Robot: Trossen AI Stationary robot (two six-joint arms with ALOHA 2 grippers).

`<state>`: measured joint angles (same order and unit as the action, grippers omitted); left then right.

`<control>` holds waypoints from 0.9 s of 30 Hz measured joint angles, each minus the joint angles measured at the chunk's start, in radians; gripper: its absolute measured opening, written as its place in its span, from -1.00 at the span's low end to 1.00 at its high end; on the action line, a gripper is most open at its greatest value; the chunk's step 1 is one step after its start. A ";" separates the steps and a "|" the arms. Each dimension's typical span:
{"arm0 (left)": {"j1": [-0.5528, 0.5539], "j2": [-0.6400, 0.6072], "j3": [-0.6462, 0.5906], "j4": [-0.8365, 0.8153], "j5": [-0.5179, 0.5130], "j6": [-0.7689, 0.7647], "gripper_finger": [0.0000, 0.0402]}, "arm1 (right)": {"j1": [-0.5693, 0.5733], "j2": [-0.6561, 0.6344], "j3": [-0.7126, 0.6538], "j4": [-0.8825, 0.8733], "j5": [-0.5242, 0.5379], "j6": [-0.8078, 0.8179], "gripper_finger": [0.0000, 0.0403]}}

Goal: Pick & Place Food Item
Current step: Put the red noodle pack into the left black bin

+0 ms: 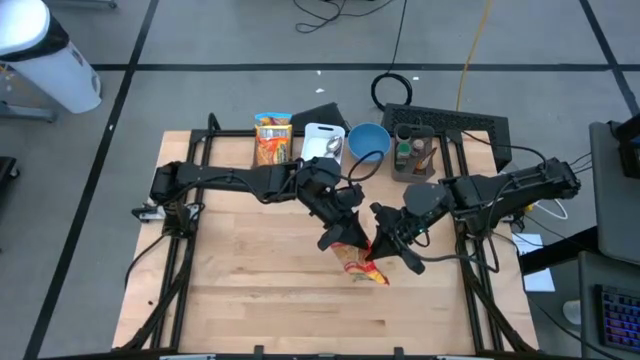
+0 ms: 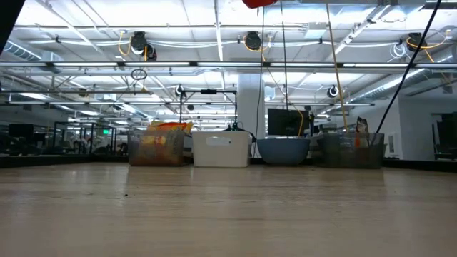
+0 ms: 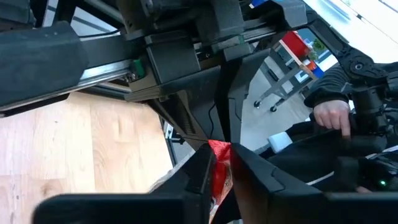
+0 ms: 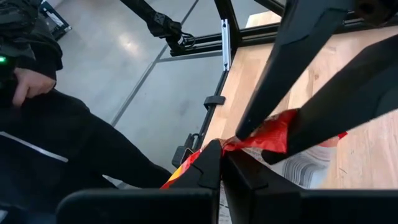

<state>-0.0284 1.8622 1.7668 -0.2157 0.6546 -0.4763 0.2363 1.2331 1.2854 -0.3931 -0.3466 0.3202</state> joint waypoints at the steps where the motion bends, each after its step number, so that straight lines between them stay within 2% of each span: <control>1: 0.000 0.000 0.000 0.000 0.001 0.000 -0.73 | 0.000 0.000 0.000 0.000 0.000 0.000 -1.00; 9: 0.000 0.000 0.000 -0.016 0.026 0.030 -0.97 | 0.000 0.000 0.000 -0.001 0.000 0.000 -1.00; 22: -0.004 0.000 0.000 -0.017 0.034 0.116 -0.99 | 0.000 0.000 0.000 0.000 0.001 0.035 -0.99; 27: 0.009 0.000 0.000 -0.018 0.063 0.107 -0.99 | 0.000 0.000 0.000 -0.013 0.003 0.077 -0.86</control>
<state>-0.0193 1.8622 1.7664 -0.2340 0.7174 -0.3691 0.2363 1.2331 1.2854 -0.4059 -0.3441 0.3970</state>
